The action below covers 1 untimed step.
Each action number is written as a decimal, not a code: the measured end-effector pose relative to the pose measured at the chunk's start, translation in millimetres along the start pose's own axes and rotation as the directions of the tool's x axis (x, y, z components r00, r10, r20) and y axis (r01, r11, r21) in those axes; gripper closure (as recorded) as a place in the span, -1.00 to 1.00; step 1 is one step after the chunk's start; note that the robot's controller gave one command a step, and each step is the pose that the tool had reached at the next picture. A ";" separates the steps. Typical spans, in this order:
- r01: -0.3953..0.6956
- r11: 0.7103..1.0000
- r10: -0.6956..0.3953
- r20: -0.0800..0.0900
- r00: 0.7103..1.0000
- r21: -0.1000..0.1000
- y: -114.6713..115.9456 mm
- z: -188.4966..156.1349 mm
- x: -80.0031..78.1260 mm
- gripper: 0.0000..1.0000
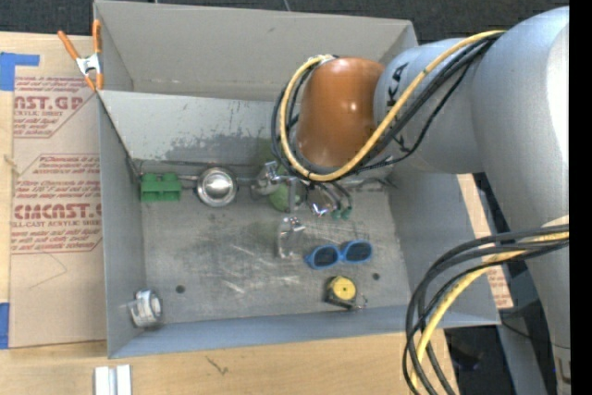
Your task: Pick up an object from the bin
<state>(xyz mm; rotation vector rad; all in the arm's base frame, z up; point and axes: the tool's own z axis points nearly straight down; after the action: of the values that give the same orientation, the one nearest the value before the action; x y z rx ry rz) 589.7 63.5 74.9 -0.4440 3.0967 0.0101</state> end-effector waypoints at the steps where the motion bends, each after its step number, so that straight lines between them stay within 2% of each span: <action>1: -0.110 0.994 0.110 0.008 0.994 0.002 -11.2 -1.1 21.7 -1.00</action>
Offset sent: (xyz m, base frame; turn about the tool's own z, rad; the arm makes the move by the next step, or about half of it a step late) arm -0.0229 -0.0209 -0.0049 0.1112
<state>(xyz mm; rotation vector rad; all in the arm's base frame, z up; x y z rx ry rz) 572.0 46.6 75.7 -0.2728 3.1089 0.0084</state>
